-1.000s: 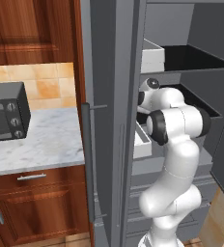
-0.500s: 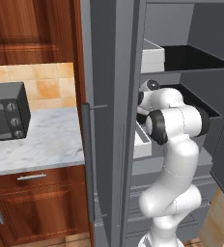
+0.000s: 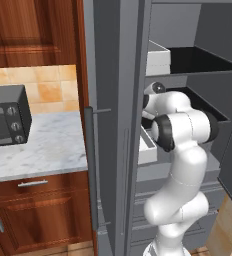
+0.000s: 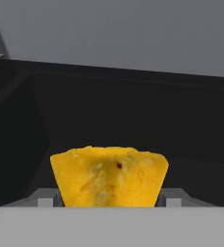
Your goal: Pick the cheese from the fridge and the cheese grater from the cabinet and place them next to the salad bowl.
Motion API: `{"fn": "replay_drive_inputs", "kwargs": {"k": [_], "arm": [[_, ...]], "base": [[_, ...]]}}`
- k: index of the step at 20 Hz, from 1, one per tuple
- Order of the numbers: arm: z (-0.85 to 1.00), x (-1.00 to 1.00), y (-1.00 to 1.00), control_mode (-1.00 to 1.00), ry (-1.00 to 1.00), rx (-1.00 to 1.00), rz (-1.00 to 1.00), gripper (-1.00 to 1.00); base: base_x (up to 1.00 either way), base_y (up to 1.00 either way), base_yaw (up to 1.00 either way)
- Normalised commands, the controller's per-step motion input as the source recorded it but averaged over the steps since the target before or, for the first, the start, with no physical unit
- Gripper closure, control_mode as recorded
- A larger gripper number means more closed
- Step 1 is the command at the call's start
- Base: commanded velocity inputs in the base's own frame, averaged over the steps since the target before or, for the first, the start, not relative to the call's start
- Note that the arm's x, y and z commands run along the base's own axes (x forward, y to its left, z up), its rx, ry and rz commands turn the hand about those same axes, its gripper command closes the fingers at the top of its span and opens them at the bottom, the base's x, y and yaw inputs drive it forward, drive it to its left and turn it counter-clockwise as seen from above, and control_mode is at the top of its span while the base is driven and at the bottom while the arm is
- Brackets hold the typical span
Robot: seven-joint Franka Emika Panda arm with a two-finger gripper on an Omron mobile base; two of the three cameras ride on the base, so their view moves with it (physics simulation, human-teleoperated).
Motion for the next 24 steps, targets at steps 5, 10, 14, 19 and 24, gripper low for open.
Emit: {"fn": "replay_drive_inputs", "kwargs": {"k": [5,10,14,19,24], "arm": [[0.16,-0.27,0.0,-1.0,-0.16,0.0,0.0,1.0],[0.01,-0.26,0.0,-1.0,-0.05,0.0,0.0,1.0],[0.03,-0.71,0.0,-1.0,-0.12,0.0,-0.01,1.0],[0.33,-0.84,0.0,-1.0,-0.08,0.0,-0.11,1.0],[0.94,-0.93,0.0,-1.0,0.0,0.05,-0.2,1.0]], "base": [[0.0,0.0,0.0],[0.0,0.0,0.0],[0.0,0.0,0.0],[0.0,0.0,0.0],[0.0,0.0,0.0]]}}
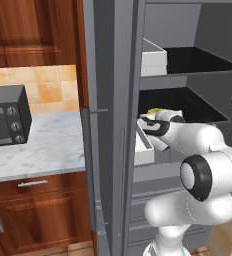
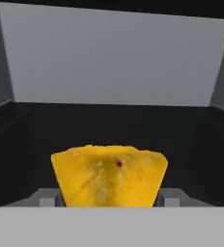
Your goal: Pick the cheese from the fridge and the cheese grater from the cabinet and place them next to the salad bowl.
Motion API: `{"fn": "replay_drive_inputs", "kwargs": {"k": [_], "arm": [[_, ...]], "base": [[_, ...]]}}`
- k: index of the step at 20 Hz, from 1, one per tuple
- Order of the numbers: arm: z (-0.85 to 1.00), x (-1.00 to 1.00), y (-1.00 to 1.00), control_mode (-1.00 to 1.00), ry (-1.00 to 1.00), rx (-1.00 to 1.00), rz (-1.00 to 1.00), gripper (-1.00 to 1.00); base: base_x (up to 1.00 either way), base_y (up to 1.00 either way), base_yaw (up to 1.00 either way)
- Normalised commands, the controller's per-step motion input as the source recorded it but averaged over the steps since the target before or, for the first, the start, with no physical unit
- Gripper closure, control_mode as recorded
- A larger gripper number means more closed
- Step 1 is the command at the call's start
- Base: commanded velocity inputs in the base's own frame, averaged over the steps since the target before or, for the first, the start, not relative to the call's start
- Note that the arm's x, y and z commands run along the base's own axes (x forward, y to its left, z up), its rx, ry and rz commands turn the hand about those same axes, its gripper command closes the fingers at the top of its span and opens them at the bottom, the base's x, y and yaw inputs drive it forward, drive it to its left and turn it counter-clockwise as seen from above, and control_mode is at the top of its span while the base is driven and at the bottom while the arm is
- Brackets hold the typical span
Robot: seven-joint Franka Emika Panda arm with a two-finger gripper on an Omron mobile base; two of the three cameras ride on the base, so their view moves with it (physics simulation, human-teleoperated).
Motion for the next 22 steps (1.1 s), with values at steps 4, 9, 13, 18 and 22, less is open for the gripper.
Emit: {"fn": "replay_drive_inputs", "kwargs": {"k": [4,9,13,18,22], "arm": [[1.0,-0.76,-0.01,-1.0,0.09,0.08,-0.2,1.0],[1.0,-0.75,-0.07,-1.0,0.27,0.14,-0.22,1.0],[1.0,-0.72,-0.07,-1.0,0.4,0.17,-0.2,1.0],[1.0,-0.85,-0.29,-1.0,0.43,0.24,-0.15,1.0],[1.0,-1.0,-0.28,-1.0,0.35,0.24,-0.01,1.0]], "base": [[0.0,0.0,0.0],[0.0,0.0,0.0],[0.0,0.0,0.0],[0.0,0.0,0.0],[0.0,0.0,0.0]]}}
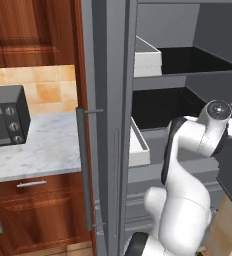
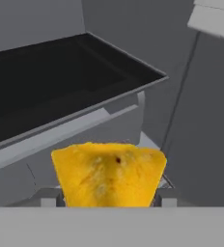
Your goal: Pick the cheese from the fridge and the cheese grater from the cabinet and place them next to the salad bowl.
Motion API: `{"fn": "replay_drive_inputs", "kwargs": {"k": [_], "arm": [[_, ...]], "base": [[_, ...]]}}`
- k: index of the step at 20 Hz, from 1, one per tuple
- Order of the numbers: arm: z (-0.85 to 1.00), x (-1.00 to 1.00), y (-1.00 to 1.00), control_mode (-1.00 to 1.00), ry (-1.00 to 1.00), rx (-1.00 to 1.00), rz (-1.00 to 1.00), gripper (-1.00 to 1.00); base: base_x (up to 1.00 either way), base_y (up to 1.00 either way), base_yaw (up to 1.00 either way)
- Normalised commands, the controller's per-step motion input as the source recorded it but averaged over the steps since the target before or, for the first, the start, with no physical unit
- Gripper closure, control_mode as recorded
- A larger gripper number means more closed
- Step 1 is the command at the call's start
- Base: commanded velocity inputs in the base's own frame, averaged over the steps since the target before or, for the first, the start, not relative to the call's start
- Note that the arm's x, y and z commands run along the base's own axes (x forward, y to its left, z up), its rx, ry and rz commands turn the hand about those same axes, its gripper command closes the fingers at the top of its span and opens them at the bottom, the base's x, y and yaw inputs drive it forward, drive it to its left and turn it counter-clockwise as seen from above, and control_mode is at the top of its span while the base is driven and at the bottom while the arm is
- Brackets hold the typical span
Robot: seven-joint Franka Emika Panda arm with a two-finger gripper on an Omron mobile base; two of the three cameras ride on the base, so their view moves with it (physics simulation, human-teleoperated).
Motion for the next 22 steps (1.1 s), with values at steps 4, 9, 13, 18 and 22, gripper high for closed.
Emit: {"fn": "replay_drive_inputs", "kwargs": {"k": [4,9,13,18,22], "arm": [[0.61,-1.0,0.01,-1.0,0.11,0.1,0.0,1.0],[0.11,-1.0,0.54,-1.0,-0.01,-0.03,0.07,1.0],[0.23,-0.61,0.2,-1.0,-0.27,-0.08,0.02,1.0],[0.0,-0.36,0.1,-1.0,0.01,0.0,0.01,1.0],[0.0,0.0,0.0,1.0,0.0,0.0,0.0,1.0]], "base": [[0.0,0.0,0.0],[0.0,0.0,0.0],[0.0,0.0,0.0],[0.0,0.0,0.0],[-1.0,0.41,0.01]]}}
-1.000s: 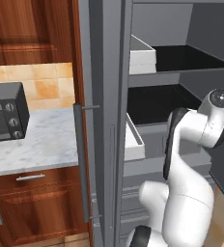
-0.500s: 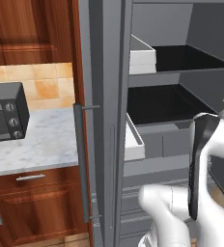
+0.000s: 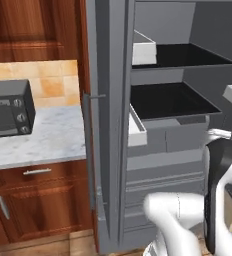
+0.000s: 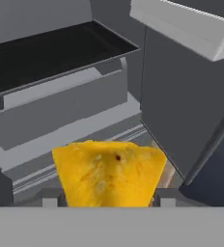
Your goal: Pick the cheese from the fridge and the cheese grater from the cabinet and place them next to the salad bowl.
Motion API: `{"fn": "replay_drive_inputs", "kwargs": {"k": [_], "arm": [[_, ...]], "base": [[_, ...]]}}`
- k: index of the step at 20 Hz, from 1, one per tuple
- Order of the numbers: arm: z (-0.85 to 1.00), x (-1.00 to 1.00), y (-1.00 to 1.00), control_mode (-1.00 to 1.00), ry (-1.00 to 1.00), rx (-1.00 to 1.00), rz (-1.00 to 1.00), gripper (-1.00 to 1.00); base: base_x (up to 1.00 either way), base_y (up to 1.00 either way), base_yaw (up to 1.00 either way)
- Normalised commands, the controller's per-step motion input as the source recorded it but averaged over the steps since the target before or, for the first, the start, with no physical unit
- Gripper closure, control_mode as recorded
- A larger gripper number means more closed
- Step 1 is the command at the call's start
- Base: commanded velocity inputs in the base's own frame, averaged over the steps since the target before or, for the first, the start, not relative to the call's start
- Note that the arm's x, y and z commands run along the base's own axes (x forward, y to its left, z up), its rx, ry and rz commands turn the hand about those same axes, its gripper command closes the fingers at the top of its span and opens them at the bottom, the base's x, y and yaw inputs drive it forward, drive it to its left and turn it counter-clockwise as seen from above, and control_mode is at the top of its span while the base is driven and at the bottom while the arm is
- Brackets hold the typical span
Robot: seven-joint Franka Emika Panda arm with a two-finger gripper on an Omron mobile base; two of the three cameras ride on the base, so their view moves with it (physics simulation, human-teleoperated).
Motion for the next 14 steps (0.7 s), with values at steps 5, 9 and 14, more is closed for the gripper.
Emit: {"fn": "replay_drive_inputs", "kwargs": {"k": [5,9,14], "arm": [[0.0,0.0,0.0,1.0,0.0,0.0,0.0,1.0],[0.0,0.0,0.0,1.0,0.0,0.0,0.0,1.0],[0.0,0.0,0.0,1.0,0.0,0.0,0.0,1.0]], "base": [[-0.84,0.83,-0.02],[-0.54,1.0,-0.18],[-0.55,1.0,-0.23]]}}
